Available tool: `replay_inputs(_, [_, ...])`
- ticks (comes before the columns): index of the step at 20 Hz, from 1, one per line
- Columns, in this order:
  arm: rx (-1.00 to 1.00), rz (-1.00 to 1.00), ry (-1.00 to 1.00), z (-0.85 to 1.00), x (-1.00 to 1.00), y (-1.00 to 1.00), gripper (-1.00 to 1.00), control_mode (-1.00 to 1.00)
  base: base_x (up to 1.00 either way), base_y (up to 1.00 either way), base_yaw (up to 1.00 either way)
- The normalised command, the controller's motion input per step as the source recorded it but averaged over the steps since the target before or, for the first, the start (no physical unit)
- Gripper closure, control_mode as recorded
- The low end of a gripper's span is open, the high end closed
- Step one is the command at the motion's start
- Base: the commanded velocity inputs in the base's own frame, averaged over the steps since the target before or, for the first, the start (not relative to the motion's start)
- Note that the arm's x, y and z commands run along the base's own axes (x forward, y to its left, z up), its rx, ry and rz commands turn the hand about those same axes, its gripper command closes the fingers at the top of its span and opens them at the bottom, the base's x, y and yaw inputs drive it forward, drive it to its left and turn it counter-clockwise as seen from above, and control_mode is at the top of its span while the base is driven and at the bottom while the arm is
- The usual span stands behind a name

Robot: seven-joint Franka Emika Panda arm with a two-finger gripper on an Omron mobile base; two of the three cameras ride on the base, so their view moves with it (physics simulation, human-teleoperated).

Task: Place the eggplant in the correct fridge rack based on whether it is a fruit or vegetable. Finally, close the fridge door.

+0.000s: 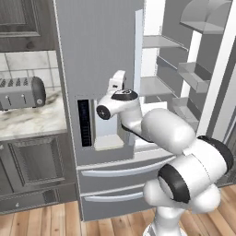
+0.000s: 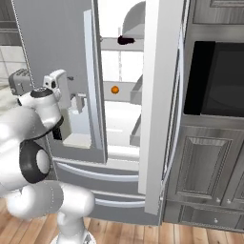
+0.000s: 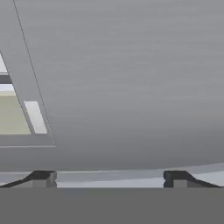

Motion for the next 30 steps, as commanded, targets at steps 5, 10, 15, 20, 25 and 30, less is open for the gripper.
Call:
replay_inputs(5, [0.21,0.00,-0.04,0.00,-1.00,0.02,-1.00,-1.00,0.00,0.00,0.00])
replay_inputs(10, [0.64,-0.04,0.00,0.29,-1.00,-0.27,-1.00,-1.00,0.00,0.00,0.00])
replay_inputs(15, [0.70,-0.11,0.00,0.36,-1.00,-0.47,-1.00,-1.00,0.00,0.00,0.00])
replay_inputs(20, [0.70,-0.13,-0.01,0.14,-1.00,-0.52,-1.00,-1.00,0.00,0.00,0.00])
replay_inputs(25, [0.69,-0.13,-0.07,0.00,-1.00,-0.73,-1.00,-1.00,0.00,0.00,0.00])
replay_inputs(30, [0.67,-0.03,-0.18,-0.10,-1.00,-0.97,-1.00,-1.00,0.00,0.00,0.00])
